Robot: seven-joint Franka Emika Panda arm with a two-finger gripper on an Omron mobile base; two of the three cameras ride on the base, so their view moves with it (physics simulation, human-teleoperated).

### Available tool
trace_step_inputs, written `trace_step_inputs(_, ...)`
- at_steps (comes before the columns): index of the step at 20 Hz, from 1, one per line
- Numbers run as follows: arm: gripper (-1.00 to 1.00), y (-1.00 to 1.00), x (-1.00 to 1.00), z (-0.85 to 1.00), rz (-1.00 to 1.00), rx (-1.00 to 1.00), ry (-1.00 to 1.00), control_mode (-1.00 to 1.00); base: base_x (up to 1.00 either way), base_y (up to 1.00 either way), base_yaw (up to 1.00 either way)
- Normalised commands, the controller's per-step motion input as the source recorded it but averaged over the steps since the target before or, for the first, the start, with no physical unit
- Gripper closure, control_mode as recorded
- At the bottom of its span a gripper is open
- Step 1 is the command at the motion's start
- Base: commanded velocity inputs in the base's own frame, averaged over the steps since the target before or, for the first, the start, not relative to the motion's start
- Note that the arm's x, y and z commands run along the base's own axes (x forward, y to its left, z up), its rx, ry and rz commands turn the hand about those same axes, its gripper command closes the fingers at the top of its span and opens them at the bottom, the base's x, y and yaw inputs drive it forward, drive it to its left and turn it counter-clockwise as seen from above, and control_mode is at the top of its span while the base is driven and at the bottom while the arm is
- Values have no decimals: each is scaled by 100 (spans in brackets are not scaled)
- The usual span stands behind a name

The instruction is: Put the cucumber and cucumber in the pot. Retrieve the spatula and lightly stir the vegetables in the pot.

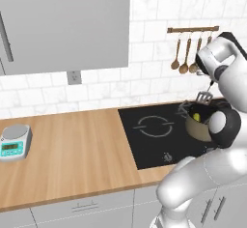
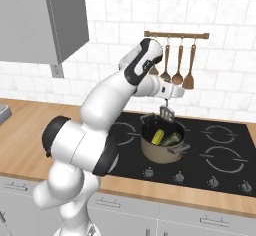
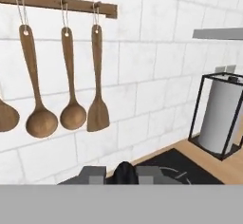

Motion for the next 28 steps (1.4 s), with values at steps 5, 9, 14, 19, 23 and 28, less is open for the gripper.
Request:
trace_step_inputs(5,100,-3,-29,70,-22,4,4,-100,0,0,0)
trace_step_inputs(9,100,1,-25,39,-13,10,22,-100,0,0,0)
trace_step_inputs(14,100,0,0,17,-3,16,47,-100,0,0,0)
trace_step_inputs(19,100,0,0,4,5,14,24,-100,0,0,0)
trace_step_inputs(23,100,17,-1,35,8,12,14,-100,0,0,0)
trace_step_inputs(28,100,26,0,68,8,10,5,-100,0,0,0)
